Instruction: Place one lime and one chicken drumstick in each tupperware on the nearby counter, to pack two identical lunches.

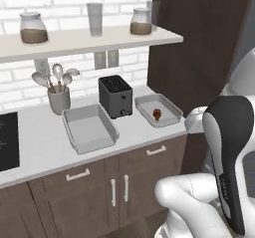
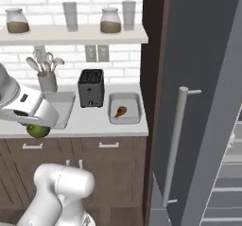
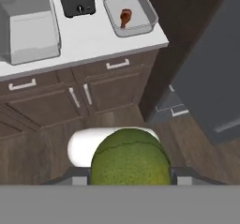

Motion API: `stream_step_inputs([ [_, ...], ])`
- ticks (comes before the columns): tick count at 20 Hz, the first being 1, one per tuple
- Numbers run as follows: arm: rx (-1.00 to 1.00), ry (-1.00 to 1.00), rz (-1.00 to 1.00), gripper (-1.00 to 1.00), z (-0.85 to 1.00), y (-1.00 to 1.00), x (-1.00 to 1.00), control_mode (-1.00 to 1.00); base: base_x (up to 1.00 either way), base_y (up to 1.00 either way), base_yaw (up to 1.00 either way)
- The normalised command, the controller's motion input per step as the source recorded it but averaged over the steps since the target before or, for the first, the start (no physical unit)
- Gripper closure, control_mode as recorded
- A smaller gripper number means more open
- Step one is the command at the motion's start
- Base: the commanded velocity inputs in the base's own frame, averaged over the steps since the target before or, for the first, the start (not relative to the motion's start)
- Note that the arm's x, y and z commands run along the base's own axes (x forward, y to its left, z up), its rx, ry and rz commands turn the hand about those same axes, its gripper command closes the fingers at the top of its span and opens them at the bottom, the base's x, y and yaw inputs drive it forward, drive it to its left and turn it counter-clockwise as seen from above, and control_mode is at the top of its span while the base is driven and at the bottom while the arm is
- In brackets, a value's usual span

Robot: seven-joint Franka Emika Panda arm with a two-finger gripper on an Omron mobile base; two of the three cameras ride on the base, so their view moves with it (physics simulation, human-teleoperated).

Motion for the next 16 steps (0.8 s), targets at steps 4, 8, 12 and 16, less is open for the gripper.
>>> stream_step_inputs([
  [4,0.0,0.0,0.0,1.0,0.0,0.0,0.0,1.0,0.5,0.02,-0.33],
  [8,0.0,0.0,0.0,1.0,0.0,0.0,0.0,1.0,0.38,0.01,-0.38],
  [12,0.0,0.0,0.0,1.0,0.0,0.0,0.0,1.0,0.61,0.35,-0.38],
  [16,0.0,0.0,0.0,1.0,0.0,0.0,0.0,1.0,0.85,0.76,-0.11],
])
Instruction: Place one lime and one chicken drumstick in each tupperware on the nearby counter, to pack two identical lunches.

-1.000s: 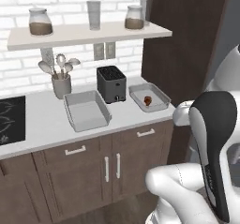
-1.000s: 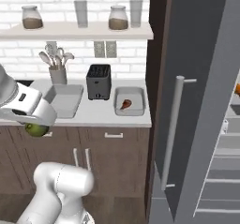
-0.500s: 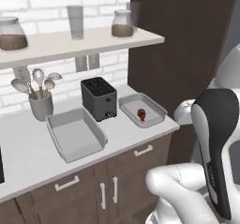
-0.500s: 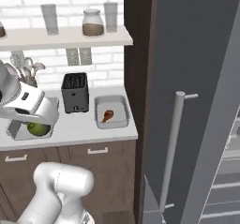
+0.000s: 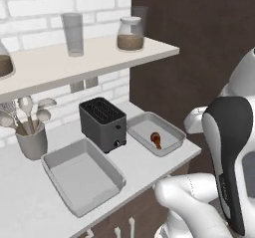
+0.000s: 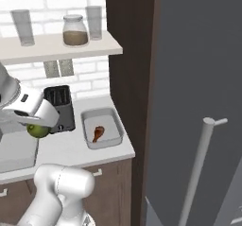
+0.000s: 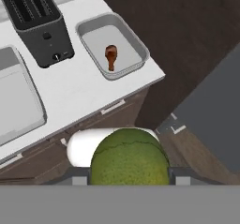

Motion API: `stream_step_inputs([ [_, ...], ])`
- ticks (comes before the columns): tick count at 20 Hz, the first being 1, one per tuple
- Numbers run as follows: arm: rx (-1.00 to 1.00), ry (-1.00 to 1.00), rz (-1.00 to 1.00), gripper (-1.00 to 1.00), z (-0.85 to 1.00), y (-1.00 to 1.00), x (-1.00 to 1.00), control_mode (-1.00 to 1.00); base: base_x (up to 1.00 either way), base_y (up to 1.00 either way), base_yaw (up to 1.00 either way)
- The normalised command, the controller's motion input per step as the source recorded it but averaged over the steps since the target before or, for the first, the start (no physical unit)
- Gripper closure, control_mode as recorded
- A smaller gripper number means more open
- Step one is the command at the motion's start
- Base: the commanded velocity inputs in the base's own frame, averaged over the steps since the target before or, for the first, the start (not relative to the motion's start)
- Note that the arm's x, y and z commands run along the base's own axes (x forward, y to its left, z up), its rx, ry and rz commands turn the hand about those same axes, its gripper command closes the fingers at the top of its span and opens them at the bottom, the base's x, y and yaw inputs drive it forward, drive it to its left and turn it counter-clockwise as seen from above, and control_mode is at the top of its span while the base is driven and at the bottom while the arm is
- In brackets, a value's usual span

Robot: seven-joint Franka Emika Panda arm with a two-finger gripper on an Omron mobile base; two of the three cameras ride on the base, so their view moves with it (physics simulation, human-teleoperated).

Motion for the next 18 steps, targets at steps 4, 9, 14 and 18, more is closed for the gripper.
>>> stream_step_inputs([
  [4,0.0,0.0,0.0,1.0,0.0,0.0,0.0,1.0,0.17,0.12,0.0],
  [9,0.0,0.0,0.0,1.0,0.0,0.0,0.0,1.0,0.15,0.0,0.0],
  [14,0.0,0.0,0.02,1.0,-0.18,0.01,0.34,-1.0,0.25,0.0,0.0],
  [18,0.07,-0.01,0.08,1.0,-0.66,0.02,0.99,-1.0,0.0,0.0,0.0],
])
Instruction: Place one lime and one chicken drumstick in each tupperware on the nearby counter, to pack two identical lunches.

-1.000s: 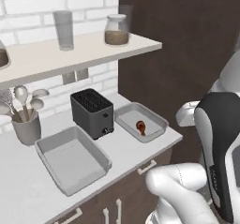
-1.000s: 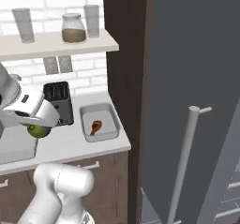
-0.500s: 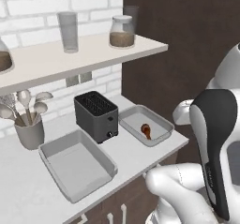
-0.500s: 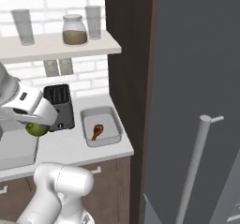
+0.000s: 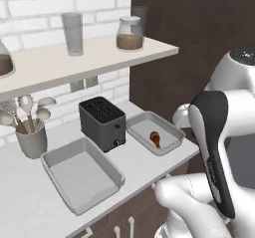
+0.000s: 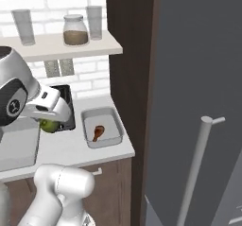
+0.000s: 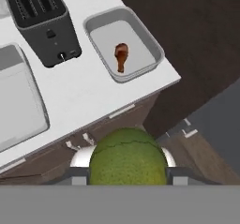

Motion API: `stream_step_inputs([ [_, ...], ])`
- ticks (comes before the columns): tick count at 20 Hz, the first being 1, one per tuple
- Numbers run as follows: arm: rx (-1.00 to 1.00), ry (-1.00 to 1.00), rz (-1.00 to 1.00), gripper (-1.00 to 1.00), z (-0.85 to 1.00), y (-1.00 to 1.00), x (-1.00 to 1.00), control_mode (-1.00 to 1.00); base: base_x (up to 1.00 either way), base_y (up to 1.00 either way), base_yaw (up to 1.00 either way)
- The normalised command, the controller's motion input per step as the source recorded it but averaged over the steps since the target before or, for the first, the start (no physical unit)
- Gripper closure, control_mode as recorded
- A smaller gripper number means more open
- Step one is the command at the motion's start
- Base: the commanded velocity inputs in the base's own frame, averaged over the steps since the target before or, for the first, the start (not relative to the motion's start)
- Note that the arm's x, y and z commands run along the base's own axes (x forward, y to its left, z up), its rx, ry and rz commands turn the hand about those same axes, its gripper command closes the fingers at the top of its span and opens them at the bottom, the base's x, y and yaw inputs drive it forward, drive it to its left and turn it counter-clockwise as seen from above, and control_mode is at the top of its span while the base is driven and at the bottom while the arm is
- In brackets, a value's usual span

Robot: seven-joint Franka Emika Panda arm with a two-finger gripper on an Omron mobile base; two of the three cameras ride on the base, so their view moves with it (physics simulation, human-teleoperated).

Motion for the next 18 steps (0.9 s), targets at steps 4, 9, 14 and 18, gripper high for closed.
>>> stream_step_inputs([
  [4,0.06,-0.03,0.05,1.0,-0.87,0.0,1.0,-1.0,0.0,0.0,0.0],
  [9,0.0,-0.1,0.0,1.0,-0.88,0.03,1.0,-1.0,0.0,0.0,0.0],
  [14,0.0,0.0,0.0,1.0,-0.25,0.06,1.0,-1.0,0.0,0.0,0.0],
  [18,0.0,0.06,0.0,1.0,-0.14,0.07,1.0,-1.0,0.0,0.0,0.0],
])
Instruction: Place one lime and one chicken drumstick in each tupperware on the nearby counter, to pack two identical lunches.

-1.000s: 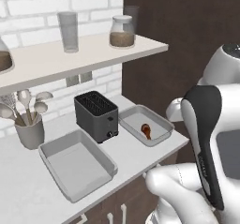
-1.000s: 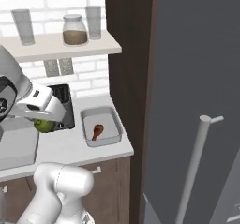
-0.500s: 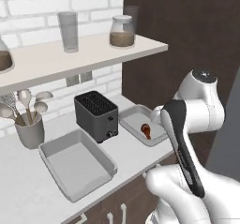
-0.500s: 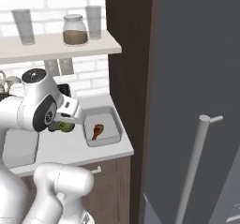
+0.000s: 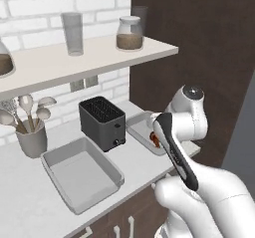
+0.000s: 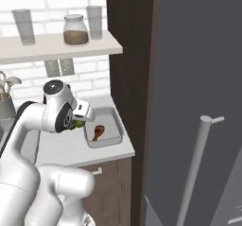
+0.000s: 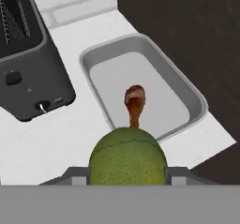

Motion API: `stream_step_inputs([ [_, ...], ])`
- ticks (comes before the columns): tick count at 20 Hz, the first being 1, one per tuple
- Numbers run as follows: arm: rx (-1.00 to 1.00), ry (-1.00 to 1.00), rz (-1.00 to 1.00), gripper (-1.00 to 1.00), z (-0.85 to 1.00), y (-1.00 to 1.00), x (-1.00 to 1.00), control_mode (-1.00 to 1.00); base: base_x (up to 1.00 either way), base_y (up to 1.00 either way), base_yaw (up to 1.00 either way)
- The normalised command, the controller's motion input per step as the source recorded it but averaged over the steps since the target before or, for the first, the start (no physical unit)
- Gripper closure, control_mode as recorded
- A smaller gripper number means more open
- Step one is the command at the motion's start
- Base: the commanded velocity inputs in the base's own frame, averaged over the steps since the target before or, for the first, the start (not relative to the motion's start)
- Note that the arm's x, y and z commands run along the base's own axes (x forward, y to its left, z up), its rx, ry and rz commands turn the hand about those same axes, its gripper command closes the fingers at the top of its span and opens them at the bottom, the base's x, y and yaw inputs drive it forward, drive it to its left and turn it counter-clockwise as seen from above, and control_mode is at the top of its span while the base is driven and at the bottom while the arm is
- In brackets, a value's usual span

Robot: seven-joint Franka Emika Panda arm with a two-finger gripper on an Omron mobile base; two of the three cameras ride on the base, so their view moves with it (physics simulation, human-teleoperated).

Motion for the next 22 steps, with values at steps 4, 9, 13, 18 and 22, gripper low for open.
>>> stream_step_inputs([
  [4,-0.04,0.14,0.0,1.0,-0.05,0.0,0.78,-1.0,0.0,0.0,0.0],
  [9,-0.01,0.04,0.0,1.0,-0.22,0.0,0.31,-1.0,0.0,0.0,0.0],
  [13,0.0,0.0,0.0,1.0,-0.57,0.0,0.18,-1.0,0.0,0.0,0.0],
  [18,0.0,0.0,0.0,1.0,-0.53,0.0,0.05,-1.0,0.0,0.0,0.0],
  [22,0.0,0.01,0.0,1.0,-0.16,0.0,0.29,-1.0,0.0,0.0,0.0],
])
